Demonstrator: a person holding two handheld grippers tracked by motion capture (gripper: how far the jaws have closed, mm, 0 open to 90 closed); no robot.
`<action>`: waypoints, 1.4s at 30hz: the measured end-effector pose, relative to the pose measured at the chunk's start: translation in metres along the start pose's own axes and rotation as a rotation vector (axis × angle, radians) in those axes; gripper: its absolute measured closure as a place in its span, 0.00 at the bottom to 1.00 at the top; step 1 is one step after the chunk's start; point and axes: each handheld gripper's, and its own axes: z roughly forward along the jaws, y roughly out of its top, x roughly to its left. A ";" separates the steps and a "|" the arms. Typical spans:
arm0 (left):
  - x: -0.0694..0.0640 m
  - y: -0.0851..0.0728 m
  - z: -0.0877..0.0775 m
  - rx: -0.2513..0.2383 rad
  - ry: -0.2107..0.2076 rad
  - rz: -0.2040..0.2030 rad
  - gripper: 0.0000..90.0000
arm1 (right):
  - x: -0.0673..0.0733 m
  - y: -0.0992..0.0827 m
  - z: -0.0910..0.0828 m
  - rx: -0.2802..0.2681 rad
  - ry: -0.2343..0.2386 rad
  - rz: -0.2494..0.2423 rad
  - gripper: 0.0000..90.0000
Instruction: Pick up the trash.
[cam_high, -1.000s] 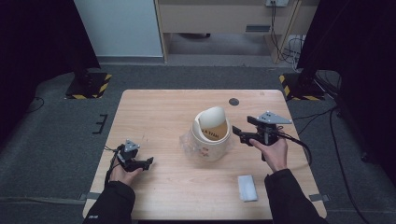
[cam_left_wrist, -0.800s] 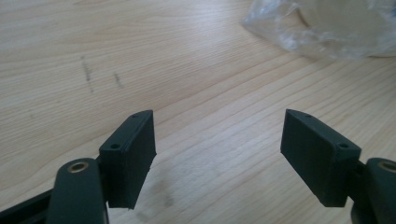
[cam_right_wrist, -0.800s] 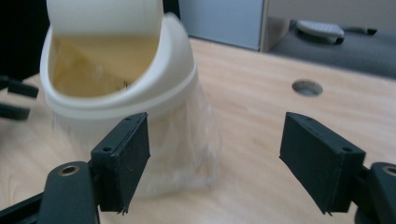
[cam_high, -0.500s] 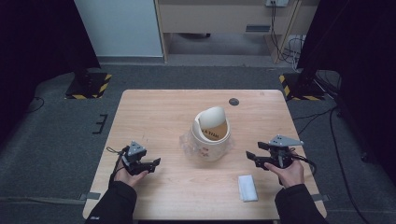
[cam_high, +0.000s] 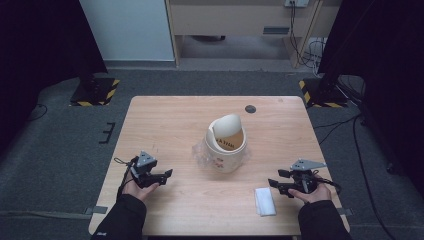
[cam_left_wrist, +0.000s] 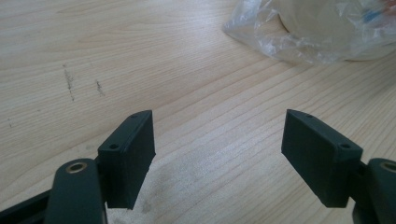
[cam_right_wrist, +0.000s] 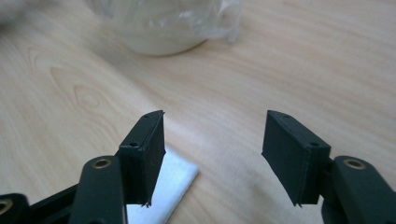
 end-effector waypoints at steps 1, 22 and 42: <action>0.000 0.000 0.001 0.007 0.002 0.002 0.27 | 0.001 -0.004 0.001 0.017 0.009 0.000 0.45; 0.003 -0.002 0.006 0.034 0.013 0.003 0.24 | 0.009 -0.014 0.015 0.162 0.036 -0.009 0.64; 0.002 -0.001 0.006 0.032 0.009 0.006 0.24 | 0.016 -0.011 0.025 0.209 0.041 -0.039 0.93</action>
